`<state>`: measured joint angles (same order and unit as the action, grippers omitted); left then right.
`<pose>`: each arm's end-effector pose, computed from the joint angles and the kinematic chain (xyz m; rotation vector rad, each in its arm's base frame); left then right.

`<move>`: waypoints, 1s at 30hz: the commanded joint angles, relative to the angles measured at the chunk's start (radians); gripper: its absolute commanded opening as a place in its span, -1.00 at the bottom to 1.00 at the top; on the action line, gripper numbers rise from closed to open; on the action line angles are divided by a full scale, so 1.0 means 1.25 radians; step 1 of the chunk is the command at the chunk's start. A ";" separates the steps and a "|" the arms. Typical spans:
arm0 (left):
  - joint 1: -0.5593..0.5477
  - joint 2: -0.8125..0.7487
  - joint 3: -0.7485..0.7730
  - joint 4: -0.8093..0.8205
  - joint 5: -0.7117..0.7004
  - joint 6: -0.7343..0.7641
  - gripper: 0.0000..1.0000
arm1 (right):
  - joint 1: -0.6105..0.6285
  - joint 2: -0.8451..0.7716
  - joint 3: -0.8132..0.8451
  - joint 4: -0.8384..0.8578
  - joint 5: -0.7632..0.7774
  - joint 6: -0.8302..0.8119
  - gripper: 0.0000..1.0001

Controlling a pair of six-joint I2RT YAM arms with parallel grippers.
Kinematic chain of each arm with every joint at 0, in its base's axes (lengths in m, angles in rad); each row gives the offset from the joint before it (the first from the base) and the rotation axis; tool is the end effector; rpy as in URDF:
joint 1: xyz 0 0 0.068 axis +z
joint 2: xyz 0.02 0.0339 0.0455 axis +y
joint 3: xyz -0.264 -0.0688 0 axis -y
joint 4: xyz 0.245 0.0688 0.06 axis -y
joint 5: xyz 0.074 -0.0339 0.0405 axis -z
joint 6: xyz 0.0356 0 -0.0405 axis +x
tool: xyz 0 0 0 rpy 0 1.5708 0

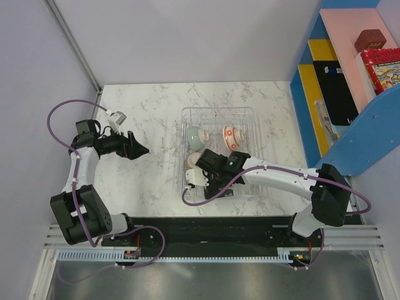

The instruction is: Load the bowls into the dish rack

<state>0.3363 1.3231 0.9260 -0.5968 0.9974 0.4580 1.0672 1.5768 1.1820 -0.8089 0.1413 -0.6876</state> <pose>0.2509 0.0560 0.2518 0.4714 2.0975 -0.8223 0.1540 0.2691 0.2367 -2.0946 1.7878 -0.0949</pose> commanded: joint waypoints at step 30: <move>0.003 -0.110 0.029 0.015 0.075 0.052 0.99 | -0.393 -0.258 0.237 0.113 -0.200 0.198 0.95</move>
<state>0.3363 1.2388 0.9165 -0.5964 1.0092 0.4721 0.6624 1.3106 1.4555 -0.7010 0.0166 -0.5209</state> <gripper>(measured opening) 0.993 0.974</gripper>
